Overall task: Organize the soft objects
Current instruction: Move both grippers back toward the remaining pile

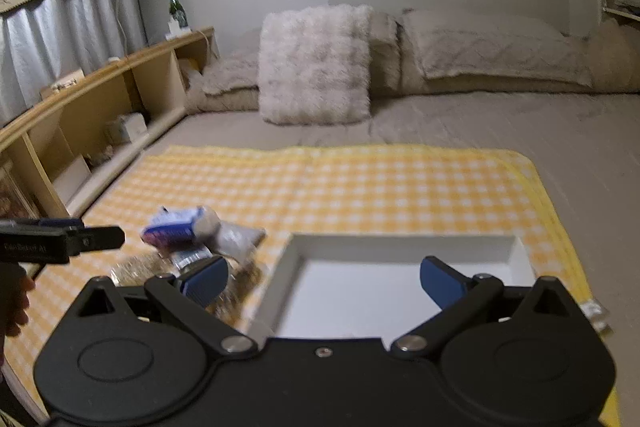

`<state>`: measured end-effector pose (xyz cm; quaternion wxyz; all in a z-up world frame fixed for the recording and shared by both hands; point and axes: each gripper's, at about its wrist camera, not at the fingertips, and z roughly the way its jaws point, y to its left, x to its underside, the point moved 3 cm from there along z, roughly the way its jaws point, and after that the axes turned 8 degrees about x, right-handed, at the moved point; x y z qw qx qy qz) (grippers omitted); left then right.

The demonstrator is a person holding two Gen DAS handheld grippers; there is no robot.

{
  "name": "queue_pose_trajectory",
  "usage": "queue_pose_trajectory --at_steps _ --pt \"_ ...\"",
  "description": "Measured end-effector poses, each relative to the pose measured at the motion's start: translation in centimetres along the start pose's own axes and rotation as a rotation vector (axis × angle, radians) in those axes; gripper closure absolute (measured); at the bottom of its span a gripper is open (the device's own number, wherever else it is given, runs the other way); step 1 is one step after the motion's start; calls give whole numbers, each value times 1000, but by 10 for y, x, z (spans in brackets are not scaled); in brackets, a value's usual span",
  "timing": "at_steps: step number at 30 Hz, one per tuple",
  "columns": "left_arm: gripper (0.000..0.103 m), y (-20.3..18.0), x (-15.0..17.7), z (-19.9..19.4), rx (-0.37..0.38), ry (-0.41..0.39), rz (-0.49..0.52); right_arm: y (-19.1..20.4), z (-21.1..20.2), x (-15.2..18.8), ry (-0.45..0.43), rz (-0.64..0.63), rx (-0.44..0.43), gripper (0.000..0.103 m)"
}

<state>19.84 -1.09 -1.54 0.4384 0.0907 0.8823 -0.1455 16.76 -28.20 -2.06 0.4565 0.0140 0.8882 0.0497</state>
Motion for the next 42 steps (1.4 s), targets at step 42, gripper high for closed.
queue_pose_trajectory --at_steps 42 --pt "0 167 38 129 -285 314 -293 152 169 -2 256 -169 -121 9"
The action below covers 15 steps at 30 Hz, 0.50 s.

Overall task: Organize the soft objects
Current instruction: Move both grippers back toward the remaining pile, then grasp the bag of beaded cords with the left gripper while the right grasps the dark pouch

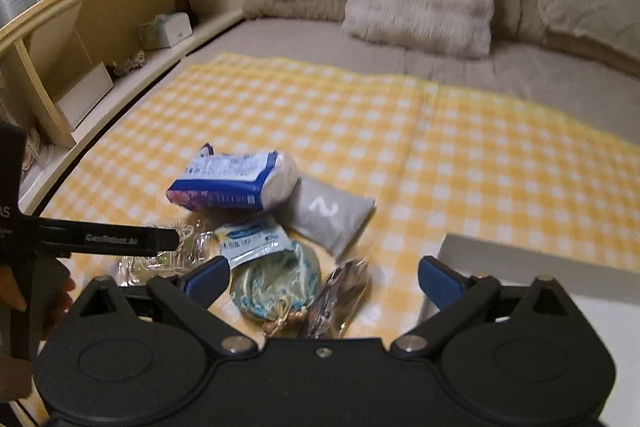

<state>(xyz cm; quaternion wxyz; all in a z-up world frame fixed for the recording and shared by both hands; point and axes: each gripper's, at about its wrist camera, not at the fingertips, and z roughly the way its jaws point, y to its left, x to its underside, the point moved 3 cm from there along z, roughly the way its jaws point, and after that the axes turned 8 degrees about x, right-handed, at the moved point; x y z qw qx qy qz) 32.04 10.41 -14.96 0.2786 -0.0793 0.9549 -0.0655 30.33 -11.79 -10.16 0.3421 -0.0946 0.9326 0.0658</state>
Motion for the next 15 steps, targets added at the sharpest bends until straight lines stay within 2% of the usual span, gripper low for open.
queue_pose_trajectory --at_steps 7,13,15 --pt "0 -3 0 23 -13 38 -29 10 28 9 130 -24 -51 39" --pt "4 -3 2 36 -61 73 8 19 48 18 209 -62 -62 44" --pt "10 -2 2 38 -66 74 13 21 54 21 225 -88 -48 44"
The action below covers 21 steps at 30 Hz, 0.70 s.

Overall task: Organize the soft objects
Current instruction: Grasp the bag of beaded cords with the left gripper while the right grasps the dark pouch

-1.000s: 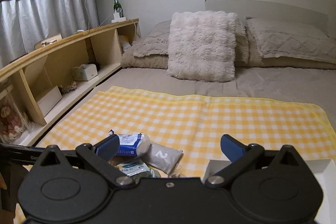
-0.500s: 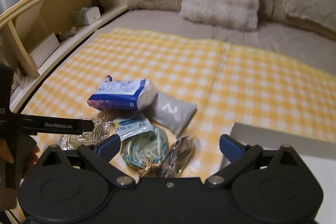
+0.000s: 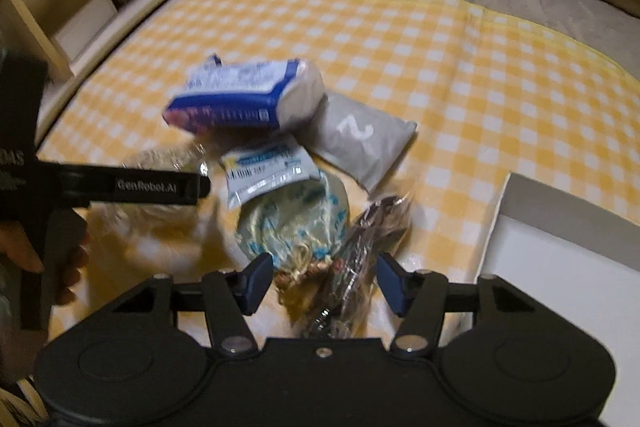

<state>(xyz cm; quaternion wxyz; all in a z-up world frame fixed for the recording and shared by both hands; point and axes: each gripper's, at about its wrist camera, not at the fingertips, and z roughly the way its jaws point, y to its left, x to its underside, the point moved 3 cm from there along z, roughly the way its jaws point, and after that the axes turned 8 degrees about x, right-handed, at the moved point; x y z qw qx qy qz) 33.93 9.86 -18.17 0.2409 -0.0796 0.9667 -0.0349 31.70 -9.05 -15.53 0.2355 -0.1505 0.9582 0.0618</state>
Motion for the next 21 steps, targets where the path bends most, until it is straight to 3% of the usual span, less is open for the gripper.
queue_pose_trajectory --at_steps 9,15,21 --pt "33 -1 0 -8 46 14 50 8 20 10 77 -100 30 59" --pt "39 1 6 -19 76 25 58 8 11 13 84 -119 18 78" --pt "41 1 9 -38 105 -6 59 1 -7 14 37 -91 9 83"
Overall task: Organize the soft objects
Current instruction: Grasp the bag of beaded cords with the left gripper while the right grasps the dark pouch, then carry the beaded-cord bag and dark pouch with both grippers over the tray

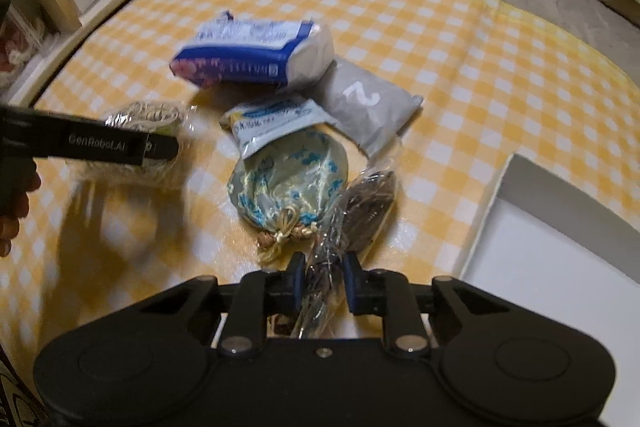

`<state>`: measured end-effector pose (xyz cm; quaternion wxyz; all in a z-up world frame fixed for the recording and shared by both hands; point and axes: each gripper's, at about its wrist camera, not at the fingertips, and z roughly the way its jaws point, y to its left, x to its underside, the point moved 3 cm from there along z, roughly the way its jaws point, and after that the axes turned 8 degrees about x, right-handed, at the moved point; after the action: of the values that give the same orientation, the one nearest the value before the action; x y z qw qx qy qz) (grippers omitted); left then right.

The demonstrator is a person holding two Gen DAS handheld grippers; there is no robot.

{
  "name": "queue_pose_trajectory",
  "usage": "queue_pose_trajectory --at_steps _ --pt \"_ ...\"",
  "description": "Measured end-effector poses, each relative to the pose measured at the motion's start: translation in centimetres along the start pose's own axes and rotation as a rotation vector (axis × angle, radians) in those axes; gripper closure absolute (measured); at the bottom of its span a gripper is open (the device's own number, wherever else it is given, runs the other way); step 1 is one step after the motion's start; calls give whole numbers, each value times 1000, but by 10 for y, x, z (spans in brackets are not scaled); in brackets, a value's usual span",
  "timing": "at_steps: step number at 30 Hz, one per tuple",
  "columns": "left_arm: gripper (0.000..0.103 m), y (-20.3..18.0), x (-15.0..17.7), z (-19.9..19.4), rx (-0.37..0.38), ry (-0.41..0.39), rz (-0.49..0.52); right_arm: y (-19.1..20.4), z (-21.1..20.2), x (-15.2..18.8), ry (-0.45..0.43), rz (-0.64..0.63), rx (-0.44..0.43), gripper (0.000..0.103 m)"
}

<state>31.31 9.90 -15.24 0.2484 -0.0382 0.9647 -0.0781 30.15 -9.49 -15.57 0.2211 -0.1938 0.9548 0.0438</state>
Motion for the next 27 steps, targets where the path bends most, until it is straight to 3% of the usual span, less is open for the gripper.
queue_pose_trajectory --at_steps 6,16,27 --pt "42 -8 -2 -26 28 -64 -4 -10 -26 -2 -93 47 6 83" --pt "42 -29 -2 -78 51 -195 39 -28 -89 0 -330 107 10 84" --pt "42 -57 2 -122 100 -315 81 -45 -144 17 -504 133 -2 84"
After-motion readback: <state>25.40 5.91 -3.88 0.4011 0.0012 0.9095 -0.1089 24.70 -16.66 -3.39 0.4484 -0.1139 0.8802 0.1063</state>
